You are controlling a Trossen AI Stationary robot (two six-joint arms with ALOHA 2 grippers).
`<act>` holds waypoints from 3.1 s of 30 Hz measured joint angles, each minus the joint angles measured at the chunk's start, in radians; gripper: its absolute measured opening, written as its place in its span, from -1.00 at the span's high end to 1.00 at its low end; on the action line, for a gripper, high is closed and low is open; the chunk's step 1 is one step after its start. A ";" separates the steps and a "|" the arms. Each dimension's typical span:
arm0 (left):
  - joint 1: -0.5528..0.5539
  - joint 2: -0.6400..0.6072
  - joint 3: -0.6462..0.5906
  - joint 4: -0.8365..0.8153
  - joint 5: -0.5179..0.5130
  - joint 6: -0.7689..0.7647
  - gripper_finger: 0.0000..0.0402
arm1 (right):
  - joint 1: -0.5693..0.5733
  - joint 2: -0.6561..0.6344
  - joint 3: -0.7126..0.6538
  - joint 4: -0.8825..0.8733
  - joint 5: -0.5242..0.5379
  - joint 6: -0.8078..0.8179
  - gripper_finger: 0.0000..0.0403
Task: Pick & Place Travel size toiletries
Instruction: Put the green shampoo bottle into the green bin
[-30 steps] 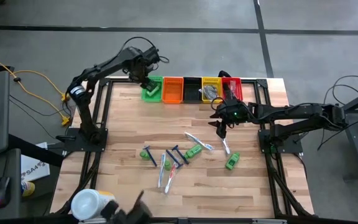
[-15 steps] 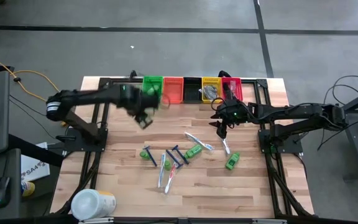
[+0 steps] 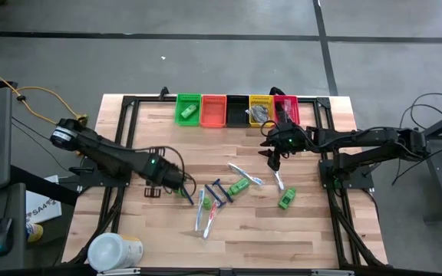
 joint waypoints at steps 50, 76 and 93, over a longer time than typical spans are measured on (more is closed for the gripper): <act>-0.093 0.048 -0.042 0.445 0.032 0.217 -0.25 | 0.000 0.000 0.000 -0.008 -0.029 0.000 0.23; -0.095 0.049 -0.042 0.489 0.123 0.213 0.48 | 0.000 0.000 0.000 -0.008 -0.028 0.013 0.23; -0.022 0.049 0.209 0.164 -0.219 0.165 0.49 | 0.000 0.000 0.000 -0.007 -0.029 0.015 0.23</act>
